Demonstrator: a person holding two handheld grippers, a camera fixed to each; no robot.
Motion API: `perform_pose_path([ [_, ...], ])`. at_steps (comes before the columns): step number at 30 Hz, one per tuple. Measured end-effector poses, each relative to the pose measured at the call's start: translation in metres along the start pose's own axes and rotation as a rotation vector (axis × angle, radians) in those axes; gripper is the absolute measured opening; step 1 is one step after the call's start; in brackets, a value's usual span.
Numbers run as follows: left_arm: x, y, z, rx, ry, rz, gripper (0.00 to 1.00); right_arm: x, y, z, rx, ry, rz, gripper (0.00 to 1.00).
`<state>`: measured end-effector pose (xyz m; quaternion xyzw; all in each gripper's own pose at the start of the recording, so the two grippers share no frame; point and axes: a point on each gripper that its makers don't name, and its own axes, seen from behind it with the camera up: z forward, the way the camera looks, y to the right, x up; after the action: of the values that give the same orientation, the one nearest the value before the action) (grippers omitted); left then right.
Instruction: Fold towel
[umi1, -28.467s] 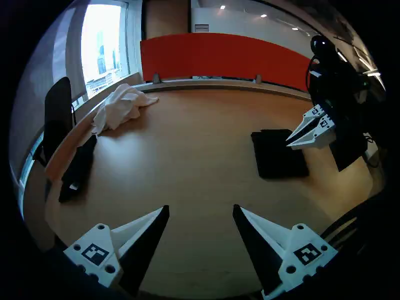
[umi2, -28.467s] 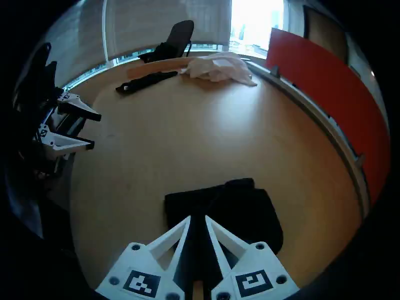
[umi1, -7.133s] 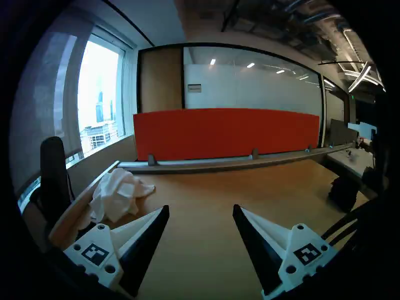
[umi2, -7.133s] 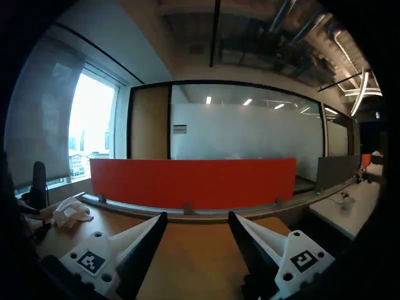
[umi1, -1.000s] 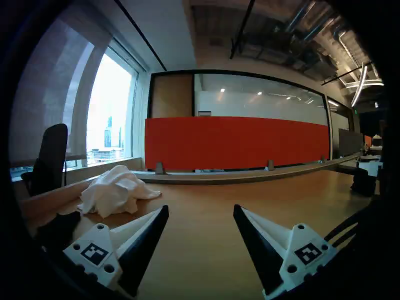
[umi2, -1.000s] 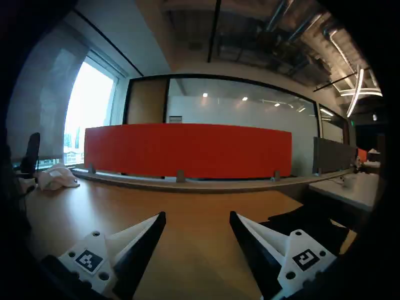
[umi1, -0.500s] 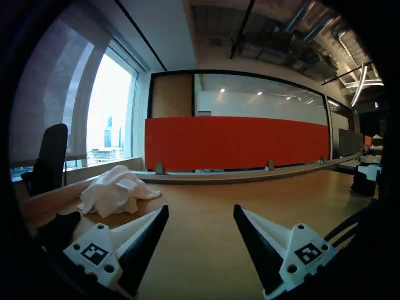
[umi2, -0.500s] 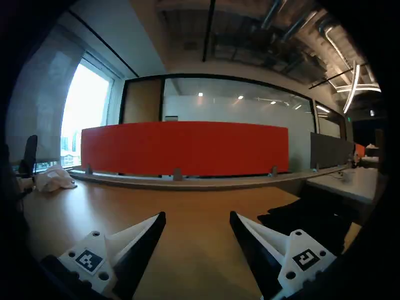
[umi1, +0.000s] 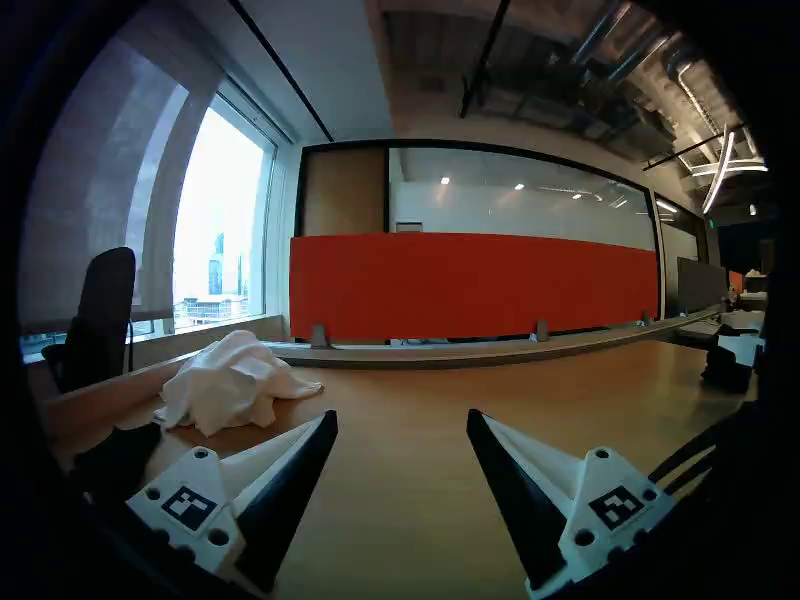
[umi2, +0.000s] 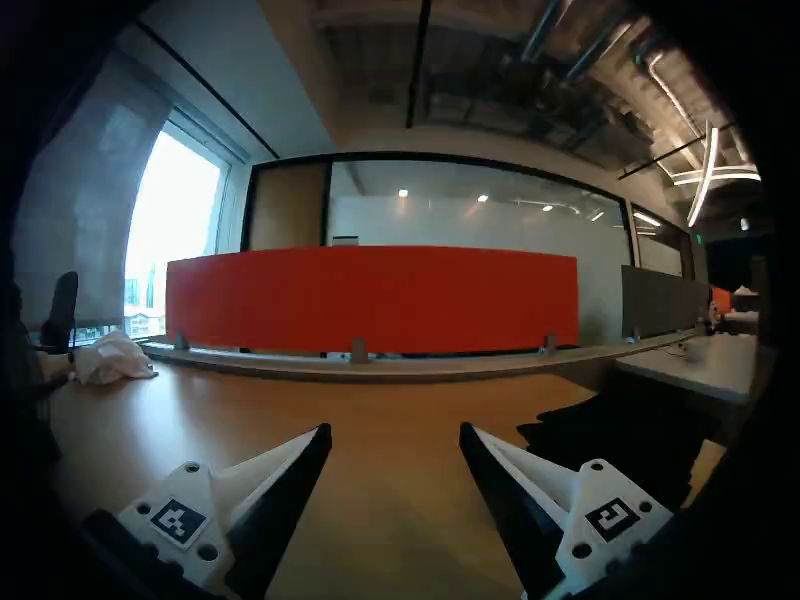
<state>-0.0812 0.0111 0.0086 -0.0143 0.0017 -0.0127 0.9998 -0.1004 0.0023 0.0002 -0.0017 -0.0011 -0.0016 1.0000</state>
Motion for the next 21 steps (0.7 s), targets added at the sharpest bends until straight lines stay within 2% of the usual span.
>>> perform_pose_path([
  [21,-0.0003,0.0002,0.0000,0.000,0.000,0.000,0.96,0.0009,-0.0036,0.0008,0.011,-0.002,0.002,0.99],
])
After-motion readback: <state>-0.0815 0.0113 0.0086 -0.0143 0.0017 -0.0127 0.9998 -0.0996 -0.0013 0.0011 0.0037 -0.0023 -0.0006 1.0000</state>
